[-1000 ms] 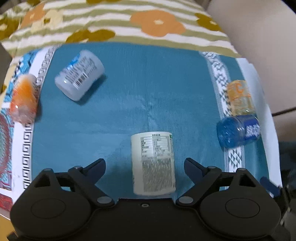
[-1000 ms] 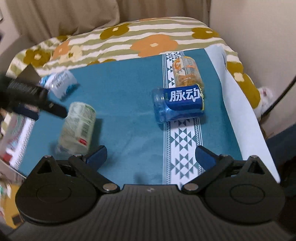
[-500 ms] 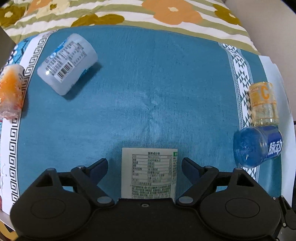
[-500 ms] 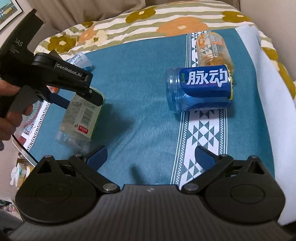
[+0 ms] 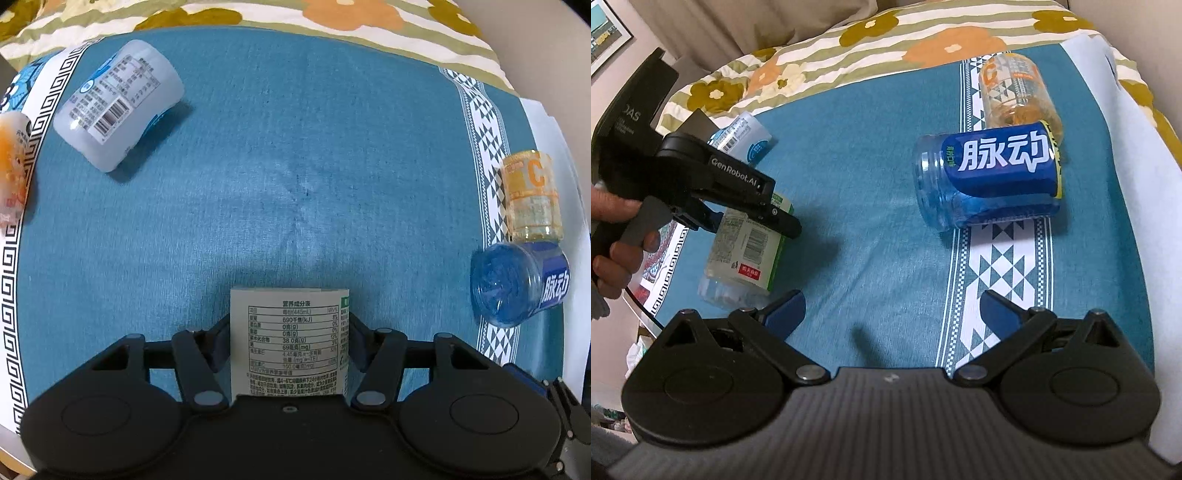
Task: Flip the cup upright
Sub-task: 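Lift the cup with the left gripper and rotate it rim-up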
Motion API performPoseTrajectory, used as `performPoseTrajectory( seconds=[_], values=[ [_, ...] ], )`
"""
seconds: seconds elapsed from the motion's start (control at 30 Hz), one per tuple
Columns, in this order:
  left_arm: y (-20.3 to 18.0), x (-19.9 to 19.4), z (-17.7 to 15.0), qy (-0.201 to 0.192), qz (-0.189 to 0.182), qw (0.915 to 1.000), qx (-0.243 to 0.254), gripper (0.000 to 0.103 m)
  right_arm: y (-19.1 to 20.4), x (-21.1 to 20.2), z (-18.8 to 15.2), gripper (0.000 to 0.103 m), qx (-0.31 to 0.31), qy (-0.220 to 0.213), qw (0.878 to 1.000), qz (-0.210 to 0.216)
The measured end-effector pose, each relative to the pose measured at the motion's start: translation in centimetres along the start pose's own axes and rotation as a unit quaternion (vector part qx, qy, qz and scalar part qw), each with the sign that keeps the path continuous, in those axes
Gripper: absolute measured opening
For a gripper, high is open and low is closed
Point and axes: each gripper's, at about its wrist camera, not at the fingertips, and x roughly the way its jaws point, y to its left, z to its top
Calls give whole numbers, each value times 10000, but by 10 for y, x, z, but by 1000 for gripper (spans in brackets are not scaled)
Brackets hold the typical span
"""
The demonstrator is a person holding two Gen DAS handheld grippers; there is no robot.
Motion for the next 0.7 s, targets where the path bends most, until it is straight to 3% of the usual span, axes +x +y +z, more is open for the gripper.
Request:
performPoseTrajectory(
  seconds=[0.27, 0.4, 0.5, 0.6, 0.7],
  values=[
    [2, -28, -6, -270, -117, 9994, 185, 63, 2, -11, 3, 103, 143, -167, 9998, 25],
    [7, -60, -23, -1065, -155, 9938, 290, 63, 8, -18, 6, 103, 187, -305, 9994, 30],
    [8, -74, -45, -2026, -18, 9785, 389, 63, 12, -20, 6, 103, 197, -360, 9992, 21],
    [12, -73, -69, -3065, -129, 9512, 327, 64, 16, -18, 3, 103, 168, -317, 9994, -24],
    [12, -62, -88, -3788, -135, 9249, 287, 64, 21, -12, -1, 103, 99, -194, 9997, -114]
  ],
)
